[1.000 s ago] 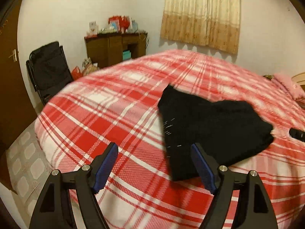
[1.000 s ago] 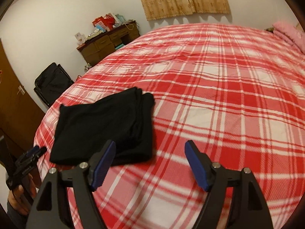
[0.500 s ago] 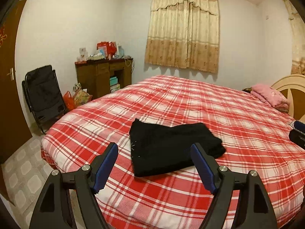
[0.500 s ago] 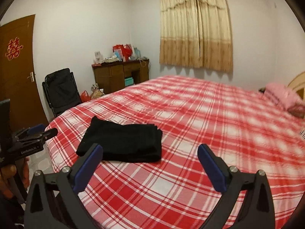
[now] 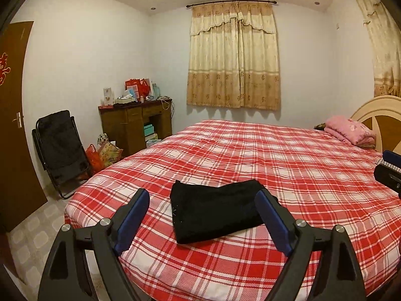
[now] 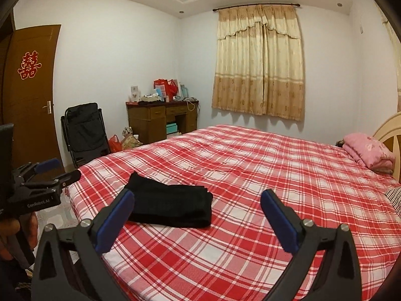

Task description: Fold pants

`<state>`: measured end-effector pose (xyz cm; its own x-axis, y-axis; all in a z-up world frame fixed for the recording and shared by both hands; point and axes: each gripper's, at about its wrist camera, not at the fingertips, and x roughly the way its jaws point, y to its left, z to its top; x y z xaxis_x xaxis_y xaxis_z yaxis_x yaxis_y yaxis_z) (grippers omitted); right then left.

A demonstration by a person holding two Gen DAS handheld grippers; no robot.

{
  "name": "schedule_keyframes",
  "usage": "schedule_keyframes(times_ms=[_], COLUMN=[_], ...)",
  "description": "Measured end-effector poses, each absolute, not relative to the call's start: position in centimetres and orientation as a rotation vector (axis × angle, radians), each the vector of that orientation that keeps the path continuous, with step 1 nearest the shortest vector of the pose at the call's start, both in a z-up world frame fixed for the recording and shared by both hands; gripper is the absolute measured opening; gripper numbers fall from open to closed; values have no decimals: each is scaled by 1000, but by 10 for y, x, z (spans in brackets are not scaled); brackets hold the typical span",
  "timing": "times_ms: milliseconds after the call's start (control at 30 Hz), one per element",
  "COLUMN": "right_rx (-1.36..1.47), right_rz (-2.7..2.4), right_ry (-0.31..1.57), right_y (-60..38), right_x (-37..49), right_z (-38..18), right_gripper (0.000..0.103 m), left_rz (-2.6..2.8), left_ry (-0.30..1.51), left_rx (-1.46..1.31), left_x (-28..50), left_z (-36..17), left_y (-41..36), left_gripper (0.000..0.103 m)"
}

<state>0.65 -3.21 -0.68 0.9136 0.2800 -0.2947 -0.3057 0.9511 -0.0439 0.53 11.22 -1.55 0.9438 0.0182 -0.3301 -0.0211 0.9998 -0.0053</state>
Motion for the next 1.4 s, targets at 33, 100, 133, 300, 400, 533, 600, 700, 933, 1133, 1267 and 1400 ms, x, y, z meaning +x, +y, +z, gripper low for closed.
schedule_keyframes(times_ms=[33, 100, 133, 300, 400, 533, 600, 700, 933, 1133, 1267, 1400], right_rx=[-90, -92, -92, -92, -91, -94, -99, -101, -98, -94, -96, -104], right_rz=[302, 301, 300, 299, 298, 300, 296, 293, 291, 288, 288, 289], right_ry=[289, 288, 287, 285, 285, 282, 278, 276, 274, 268, 269, 269], right_y=[-33, -33, -33, -34, -34, -36, -36, -36, -36, -36, -36, -34], right_x=[6, 6, 5, 4, 3, 3, 3, 2, 2, 1, 1, 1], right_z=[-7, -7, -7, -8, -8, -8, -7, -7, -7, -5, -5, -5], right_gripper=[103, 103, 103, 103, 103, 103, 103, 103, 103, 103, 103, 103], left_rz=[20, 21, 21, 26, 24, 16, 13, 11, 10, 13, 13, 15], left_ry=[336, 338, 339, 340, 347, 346, 348, 349, 342, 340, 344, 348], left_rx=[-7, -2, -2, -3, -3, 7, 13, 18, 19, 19, 20, 24], left_x=[5, 5, 5, 5, 4, 2, 2, 2, -1, -1, 0, 0], left_z=[-16, -15, -16, -16, -17, -18, -18, -18, -17, -16, -16, -17], left_y=[112, 113, 113, 114, 113, 111, 109, 107, 106, 107, 107, 106], left_gripper=[88, 88, 88, 88, 88, 88, 88, 88, 88, 88, 88, 88])
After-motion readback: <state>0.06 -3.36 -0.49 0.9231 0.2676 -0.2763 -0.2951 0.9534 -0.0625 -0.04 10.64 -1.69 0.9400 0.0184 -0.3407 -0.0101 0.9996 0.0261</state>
